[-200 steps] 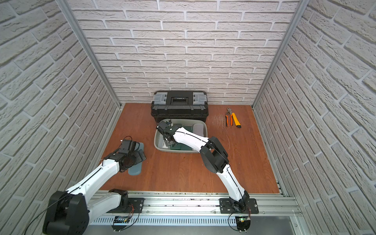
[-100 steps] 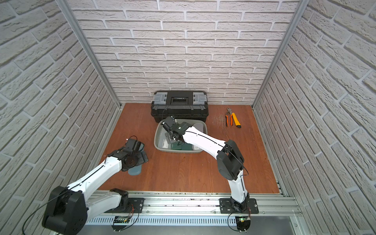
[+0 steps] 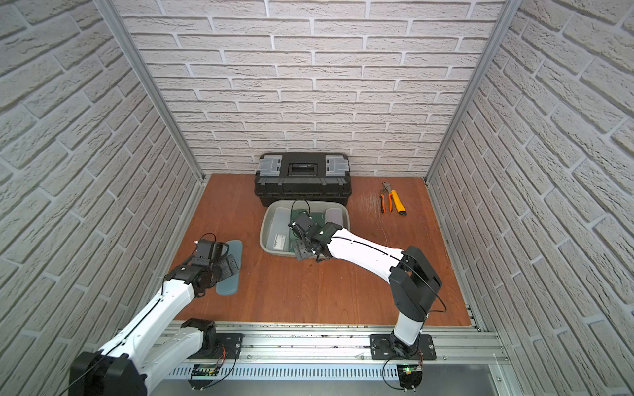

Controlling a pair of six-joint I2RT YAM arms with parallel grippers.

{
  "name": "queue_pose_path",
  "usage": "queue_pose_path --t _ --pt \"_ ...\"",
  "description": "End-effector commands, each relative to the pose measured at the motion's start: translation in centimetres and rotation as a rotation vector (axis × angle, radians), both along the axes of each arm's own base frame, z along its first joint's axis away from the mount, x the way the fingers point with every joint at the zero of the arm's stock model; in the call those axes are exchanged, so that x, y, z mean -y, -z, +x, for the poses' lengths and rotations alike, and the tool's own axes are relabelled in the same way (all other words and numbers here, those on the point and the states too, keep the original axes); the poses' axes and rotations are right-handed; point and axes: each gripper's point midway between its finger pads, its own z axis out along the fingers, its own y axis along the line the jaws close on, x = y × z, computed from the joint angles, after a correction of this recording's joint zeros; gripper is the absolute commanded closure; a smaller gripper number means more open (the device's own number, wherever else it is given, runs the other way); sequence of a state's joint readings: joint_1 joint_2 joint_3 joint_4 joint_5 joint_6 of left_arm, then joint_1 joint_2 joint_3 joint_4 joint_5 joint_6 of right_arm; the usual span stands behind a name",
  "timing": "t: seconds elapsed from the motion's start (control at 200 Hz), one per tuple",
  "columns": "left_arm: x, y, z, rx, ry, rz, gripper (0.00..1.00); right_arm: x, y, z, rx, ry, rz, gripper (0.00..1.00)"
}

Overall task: Put the pencil case into the storage box
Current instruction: Pick up the pencil case from the center of the board.

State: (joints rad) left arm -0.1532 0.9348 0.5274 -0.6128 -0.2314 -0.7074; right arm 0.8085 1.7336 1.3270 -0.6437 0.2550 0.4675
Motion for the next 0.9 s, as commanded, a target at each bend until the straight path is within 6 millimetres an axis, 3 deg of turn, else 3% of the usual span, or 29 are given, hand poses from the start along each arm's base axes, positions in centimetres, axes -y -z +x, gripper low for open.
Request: queue_pose_path --t 0.0,0.545,0.895 --pt "0.9 0.7 0.4 -0.012 0.051 -0.041 0.02 -0.7 -2.3 0.4 0.057 0.011 0.087 0.11" --pt "3.1 4.8 0.3 -0.207 0.077 -0.135 0.01 0.3 -1.9 0.2 0.064 0.033 0.062 0.11" --pt "4.1 5.3 0.6 -0.273 0.138 -0.04 0.04 1.3 -1.6 -0.1 0.077 0.05 0.033 0.11"
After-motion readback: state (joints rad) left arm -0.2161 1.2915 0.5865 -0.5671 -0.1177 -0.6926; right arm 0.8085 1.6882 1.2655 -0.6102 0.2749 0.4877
